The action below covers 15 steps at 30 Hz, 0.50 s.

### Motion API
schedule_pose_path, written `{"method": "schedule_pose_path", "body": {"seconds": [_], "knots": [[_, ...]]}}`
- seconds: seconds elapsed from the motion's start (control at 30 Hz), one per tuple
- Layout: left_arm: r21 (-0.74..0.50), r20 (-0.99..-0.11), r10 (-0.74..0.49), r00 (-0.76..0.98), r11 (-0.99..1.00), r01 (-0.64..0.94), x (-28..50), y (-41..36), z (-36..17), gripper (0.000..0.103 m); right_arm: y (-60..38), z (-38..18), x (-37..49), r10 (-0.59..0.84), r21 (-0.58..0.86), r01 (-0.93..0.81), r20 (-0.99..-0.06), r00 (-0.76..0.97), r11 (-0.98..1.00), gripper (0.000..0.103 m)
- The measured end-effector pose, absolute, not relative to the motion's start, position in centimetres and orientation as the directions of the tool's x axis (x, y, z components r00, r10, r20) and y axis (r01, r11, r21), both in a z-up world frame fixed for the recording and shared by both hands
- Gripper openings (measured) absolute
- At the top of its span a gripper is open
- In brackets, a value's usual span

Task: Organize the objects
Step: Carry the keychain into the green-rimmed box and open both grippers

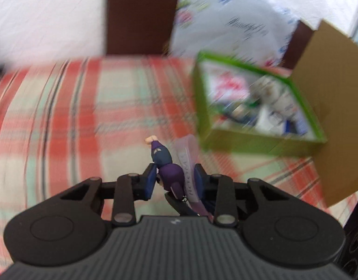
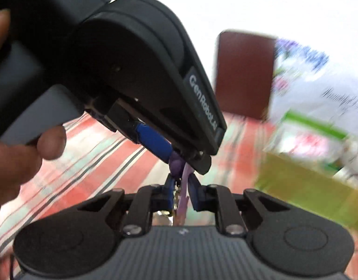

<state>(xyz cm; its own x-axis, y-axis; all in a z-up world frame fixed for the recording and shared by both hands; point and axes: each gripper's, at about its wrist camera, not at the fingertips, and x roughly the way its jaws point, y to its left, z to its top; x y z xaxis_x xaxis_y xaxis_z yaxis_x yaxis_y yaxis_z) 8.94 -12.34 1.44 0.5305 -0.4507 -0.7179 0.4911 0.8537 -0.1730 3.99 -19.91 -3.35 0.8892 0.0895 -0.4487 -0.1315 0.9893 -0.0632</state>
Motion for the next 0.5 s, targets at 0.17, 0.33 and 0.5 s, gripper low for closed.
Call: {"method": "schedule_pose_path", "body": {"seconds": [0.17,0.33,0.5], "knots": [[-0.132,-0.669,-0.519,0.532,0.787,0.602,9.9,-19.1,4.7,0.036,-25.5,-0.4,4.8,-0.043,-0.099,0.008,-0.351,0.935,0.995,0.014],[-0.089,-0.652,-0.554,0.517,0.733,0.674,11.1,-25.6,5.7,0.037,-30.7,0.7,5.9,-0.153,-0.107,0.125,-0.311,0.938,0.986,0.014],[-0.043,-0.653,-0.538,0.533,0.729,0.683,13.2,-30.1,4.5,0.045,-34.7,-0.8,9.2,-0.250,-0.125,0.221,-0.324,0.912,0.967,0.035]]}}
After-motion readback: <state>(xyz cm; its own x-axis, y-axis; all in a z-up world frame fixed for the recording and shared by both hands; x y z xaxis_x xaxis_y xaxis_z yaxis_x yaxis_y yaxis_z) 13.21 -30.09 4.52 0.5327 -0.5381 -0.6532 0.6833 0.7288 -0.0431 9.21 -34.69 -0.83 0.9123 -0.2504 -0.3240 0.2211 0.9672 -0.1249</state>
